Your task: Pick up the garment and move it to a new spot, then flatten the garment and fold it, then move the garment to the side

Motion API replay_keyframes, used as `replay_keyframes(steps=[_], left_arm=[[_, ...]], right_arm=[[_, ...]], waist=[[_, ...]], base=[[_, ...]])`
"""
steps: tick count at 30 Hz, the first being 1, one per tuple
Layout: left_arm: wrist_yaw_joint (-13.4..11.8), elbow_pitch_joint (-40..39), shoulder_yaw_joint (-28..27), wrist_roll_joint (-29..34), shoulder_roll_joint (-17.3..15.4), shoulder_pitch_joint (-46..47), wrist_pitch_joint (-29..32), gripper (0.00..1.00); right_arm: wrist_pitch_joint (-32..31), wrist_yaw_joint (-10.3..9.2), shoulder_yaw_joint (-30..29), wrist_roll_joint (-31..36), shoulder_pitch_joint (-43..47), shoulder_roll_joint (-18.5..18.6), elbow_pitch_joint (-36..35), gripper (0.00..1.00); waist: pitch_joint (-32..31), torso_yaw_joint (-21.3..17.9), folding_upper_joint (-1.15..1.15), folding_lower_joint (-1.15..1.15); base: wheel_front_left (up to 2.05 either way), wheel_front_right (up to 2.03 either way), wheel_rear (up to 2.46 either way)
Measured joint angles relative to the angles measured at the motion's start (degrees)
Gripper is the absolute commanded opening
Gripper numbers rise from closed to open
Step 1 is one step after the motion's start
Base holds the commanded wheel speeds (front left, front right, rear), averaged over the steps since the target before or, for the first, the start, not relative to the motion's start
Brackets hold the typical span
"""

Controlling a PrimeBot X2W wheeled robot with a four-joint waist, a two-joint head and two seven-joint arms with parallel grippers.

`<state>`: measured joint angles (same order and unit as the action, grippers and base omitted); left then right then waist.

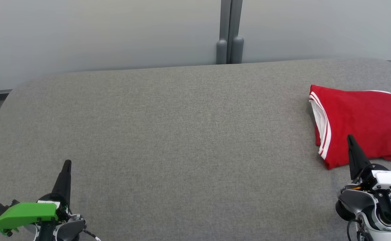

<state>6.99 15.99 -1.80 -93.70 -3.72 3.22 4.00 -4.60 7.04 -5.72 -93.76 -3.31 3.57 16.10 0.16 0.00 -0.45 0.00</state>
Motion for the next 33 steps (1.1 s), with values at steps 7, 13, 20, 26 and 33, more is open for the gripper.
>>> replay_keyframes(steps=[7,13,20,26,33], left_arm=[[0.0,0.0,0.0,0.0,0.0,0.0,0.0,0.0],[0.0,0.0,0.0,0.0,0.0,0.0,0.1,0.0],[0.0,-0.1,-0.1,0.0,0.0,0.0,0.1,0.0],[0.0,-0.1,-0.1,0.0,0.0,0.0,0.1,0.0],[0.0,-0.1,-0.1,0.0,0.0,0.0,0.1,0.0]], right_arm=[[0.0,0.0,0.0,0.0,0.0,0.0,0.0,0.0],[0.0,0.0,-0.1,0.0,0.0,0.0,0.0,0.0],[0.0,0.0,-0.1,0.0,0.0,0.0,0.0,0.0],[0.0,0.0,-0.1,0.0,0.0,0.0,0.0,0.0],[-0.1,0.0,-0.1,0.0,0.0,0.0,0.0,0.0]], waist=[[0.0,0.0,0.0,0.0],[0.0,0.0,0.0,0.0],[0.0,0.0,0.0,0.0],[0.0,0.0,0.0,0.0],[0.0,0.0,0.0,0.0]], base=[[0.0,0.0,0.0],[0.0,0.0,0.0],[0.0,0.0,0.0],[0.0,0.0,0.0],[0.0,0.0,0.0]])
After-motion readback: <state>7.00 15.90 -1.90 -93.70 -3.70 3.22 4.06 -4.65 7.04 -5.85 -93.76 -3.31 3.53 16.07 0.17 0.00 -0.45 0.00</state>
